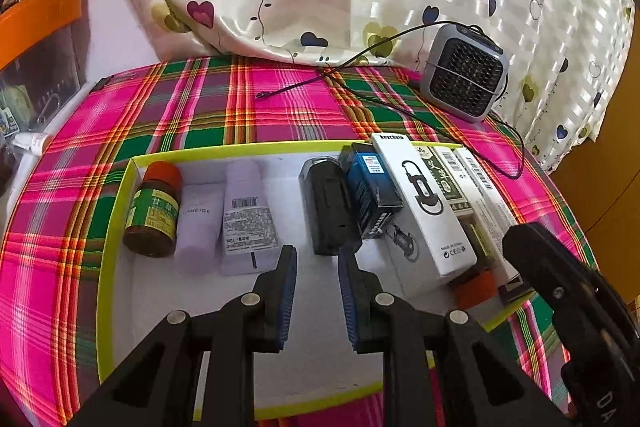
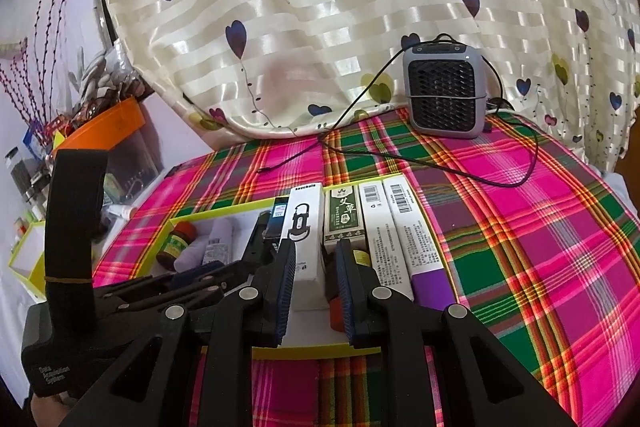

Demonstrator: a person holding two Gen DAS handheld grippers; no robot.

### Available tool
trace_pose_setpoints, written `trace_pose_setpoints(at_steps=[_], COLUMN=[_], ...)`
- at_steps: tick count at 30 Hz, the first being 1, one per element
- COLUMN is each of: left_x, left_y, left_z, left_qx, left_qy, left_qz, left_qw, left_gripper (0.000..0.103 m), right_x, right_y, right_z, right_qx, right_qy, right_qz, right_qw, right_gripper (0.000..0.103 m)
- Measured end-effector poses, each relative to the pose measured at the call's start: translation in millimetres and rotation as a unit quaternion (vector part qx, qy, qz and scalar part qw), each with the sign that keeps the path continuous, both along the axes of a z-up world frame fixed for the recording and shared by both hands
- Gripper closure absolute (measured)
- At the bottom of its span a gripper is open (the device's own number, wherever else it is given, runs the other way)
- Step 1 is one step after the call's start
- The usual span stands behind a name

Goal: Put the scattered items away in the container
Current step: 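Open the left tool and withdraw it from the black tube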

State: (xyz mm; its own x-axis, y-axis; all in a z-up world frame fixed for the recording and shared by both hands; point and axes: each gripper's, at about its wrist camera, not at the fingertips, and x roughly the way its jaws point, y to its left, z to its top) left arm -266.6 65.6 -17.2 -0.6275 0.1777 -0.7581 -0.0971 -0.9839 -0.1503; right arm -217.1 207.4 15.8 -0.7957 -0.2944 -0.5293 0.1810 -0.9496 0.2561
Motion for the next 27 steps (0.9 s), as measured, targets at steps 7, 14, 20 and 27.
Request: trace_pose_setpoints(at_steps=[7,14,20,27], left_x=[-7.1,-1.4,17.5,47.4], left_y=[6.4,5.5,-7.5,-19.9], left_z=[-4.7,-3.7,6.0,10.2], left_qx=[-0.008,-0.004,0.006,0.006], left_qy=[0.001,0.005,0.018,0.032], left_qz=[-0.003,-0.012,0.006,0.025], left_qw=[1.0000,0.9999,0.9998,0.9992], left_gripper=[0.081,0.081,0.081,0.081], right_x=[-0.2,-1.3,-1.1,3.8], right_y=[1.0,1.8,2.4,-5.9], right_z=[-0.1,-1.1,-1.4,0.0], right_qx=[-0.002,-0.002,-0.006,-0.001], right_qy=[0.001,0.000,-0.006,0.001], right_qz=[-0.002,-0.003,0.003,0.016], right_qw=[1.000,1.000,1.000,1.000], right_gripper=[0.081,0.081,0.081,0.081])
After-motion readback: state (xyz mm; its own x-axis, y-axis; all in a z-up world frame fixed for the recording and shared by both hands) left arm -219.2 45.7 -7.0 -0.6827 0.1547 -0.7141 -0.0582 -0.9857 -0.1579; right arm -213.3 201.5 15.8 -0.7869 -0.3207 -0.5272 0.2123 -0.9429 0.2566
